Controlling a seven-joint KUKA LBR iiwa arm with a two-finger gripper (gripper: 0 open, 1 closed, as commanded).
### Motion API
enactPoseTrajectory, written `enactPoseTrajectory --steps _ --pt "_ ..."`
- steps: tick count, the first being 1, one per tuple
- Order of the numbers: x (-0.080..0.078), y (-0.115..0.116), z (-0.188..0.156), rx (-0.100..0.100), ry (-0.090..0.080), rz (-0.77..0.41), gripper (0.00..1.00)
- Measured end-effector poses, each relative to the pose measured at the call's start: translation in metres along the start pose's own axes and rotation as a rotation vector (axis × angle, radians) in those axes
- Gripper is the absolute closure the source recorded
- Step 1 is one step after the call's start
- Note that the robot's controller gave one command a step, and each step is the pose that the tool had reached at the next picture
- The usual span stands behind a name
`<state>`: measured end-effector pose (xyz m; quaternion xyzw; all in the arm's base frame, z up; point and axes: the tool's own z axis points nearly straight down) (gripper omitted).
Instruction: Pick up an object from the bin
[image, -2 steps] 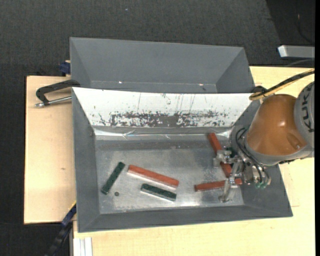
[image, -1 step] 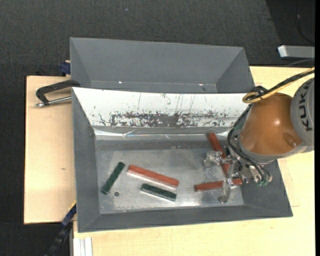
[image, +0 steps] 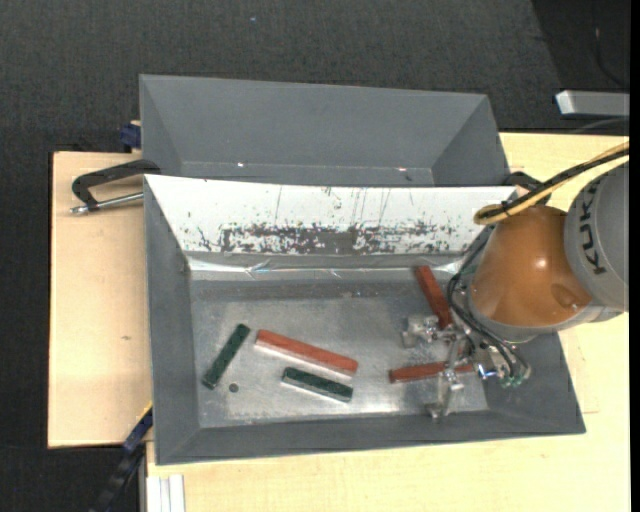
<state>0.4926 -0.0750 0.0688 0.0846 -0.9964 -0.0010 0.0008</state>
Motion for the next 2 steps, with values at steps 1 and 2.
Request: enactPoseTrajectory --steps 1,2 --pt "-0.0017 0.0013 -0.0017 0.001 -0.004 0.074 1.0" --pt "-0.0017 0.0013 -0.0017 0.001 -0.003 0.074 1.0"
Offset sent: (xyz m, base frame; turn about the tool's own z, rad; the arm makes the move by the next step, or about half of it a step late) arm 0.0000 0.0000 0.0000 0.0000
